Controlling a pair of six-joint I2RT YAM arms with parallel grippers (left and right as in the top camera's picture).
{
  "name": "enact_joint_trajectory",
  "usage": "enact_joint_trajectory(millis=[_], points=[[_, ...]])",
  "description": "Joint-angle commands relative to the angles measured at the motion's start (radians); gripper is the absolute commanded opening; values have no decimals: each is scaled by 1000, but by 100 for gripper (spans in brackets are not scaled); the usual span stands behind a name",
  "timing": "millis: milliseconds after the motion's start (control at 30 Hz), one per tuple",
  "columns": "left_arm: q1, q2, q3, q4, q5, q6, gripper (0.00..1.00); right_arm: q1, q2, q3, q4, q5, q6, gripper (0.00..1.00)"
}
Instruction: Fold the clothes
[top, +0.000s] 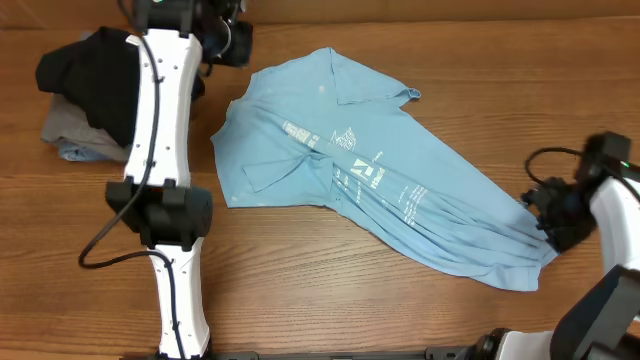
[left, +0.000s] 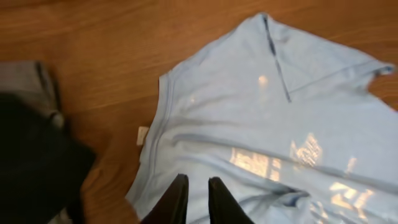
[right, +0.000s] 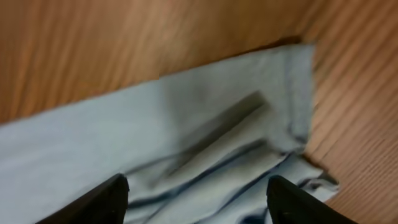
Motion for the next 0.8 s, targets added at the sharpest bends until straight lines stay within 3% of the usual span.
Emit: enact_joint_trajectory(millis=[0, 167, 233, 600, 767], points=[[-1, 1, 164, -71, 19, 31, 18, -90, 24, -19, 11, 17, 27, 71], [-7, 1, 355, -201, 49, 31, 22, -161, 60, -21, 36, 37, 27, 70], [-8, 1, 412, -244, 61, 30, 22, -172, 85, -21, 53, 64, 28, 64], [-13, -65, 417, -243, 93, 31, 27, -177, 232, -21, 135, 78, 74, 63], [-13, -77, 417, -243, 93, 30, 26, -178, 256, -69, 238, 130, 124, 35]])
